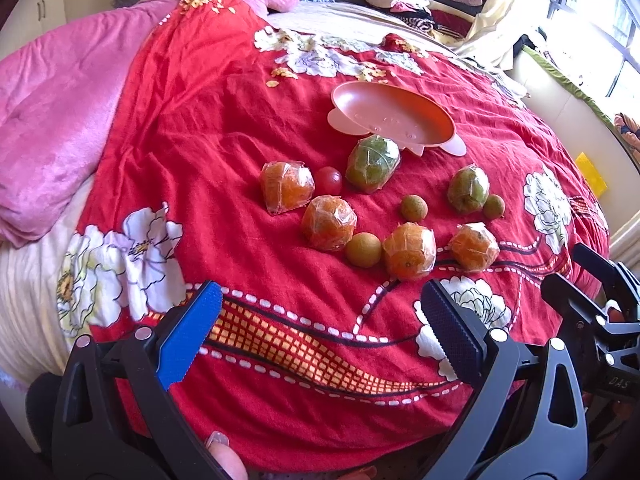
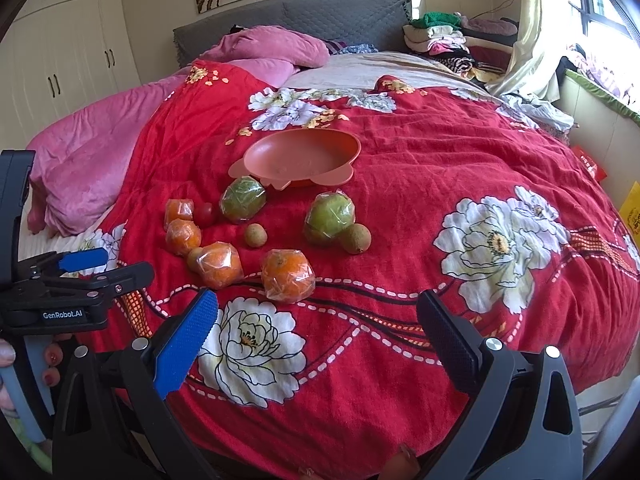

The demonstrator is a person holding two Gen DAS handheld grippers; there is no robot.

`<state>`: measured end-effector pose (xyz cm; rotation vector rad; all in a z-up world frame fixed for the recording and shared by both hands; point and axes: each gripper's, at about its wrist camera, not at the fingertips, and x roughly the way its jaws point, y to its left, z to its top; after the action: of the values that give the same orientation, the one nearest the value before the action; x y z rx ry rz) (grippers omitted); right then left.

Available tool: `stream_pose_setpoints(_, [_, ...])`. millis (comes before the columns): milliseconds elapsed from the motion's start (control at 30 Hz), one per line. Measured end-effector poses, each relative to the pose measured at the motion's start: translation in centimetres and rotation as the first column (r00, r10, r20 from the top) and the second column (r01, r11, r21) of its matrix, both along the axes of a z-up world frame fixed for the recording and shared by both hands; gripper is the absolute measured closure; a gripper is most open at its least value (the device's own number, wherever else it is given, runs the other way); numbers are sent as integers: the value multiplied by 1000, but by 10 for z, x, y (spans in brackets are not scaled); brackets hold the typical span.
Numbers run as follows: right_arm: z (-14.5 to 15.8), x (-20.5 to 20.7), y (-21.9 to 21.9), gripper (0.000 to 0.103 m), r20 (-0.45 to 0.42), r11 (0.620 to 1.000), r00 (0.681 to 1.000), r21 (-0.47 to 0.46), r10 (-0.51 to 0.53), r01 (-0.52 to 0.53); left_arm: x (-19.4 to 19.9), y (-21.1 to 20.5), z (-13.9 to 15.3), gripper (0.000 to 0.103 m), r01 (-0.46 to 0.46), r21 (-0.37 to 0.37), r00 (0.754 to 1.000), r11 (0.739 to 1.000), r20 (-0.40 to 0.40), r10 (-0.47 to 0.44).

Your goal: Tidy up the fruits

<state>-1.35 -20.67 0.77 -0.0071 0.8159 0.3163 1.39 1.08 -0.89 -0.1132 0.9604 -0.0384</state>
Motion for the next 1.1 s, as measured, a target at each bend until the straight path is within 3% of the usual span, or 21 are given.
stream_pose_setpoints(300, [-25, 29, 15, 4, -87, 997, 995, -48, 52, -56, 28, 14, -13, 9, 13, -16, 999, 1000, -48, -14])
stream_pose_setpoints(633, [-35, 42, 14, 4, -115, 998, 992, -37, 53, -58, 50, 9, -20, 49, 69, -80, 995, 994, -72, -75])
stream_pose_setpoints(833, [-36, 49, 17, 6, -120, 996, 989, -37, 81, -85, 59, 6, -26, 56, 87, -106, 992, 991, -86, -96])
stream_pose_setpoints(867, [-37, 49, 18, 9, -120, 995, 989, -33, 85, -90, 60, 6, -27, 56, 89, -108, 991, 990, -89, -99])
stream_pose_setpoints(933, [-40, 54, 20, 30, -130, 994, 987, -27, 97, -101, 61, 7, -29, 56, 91, -115, 991, 989, -91, -102])
stream_pose_setpoints(1033, [-44, 57, 22, 36, -141, 992, 983, -15, 118, -121, 64, 6, -29, 60, 99, -118, 989, 988, -93, -111])
stream_pose_setpoints(1100, [-45, 56, 25, 47, -134, 989, 980, -7, 147, -149, 65, 4, -28, 62, 106, -113, 989, 988, -90, -116])
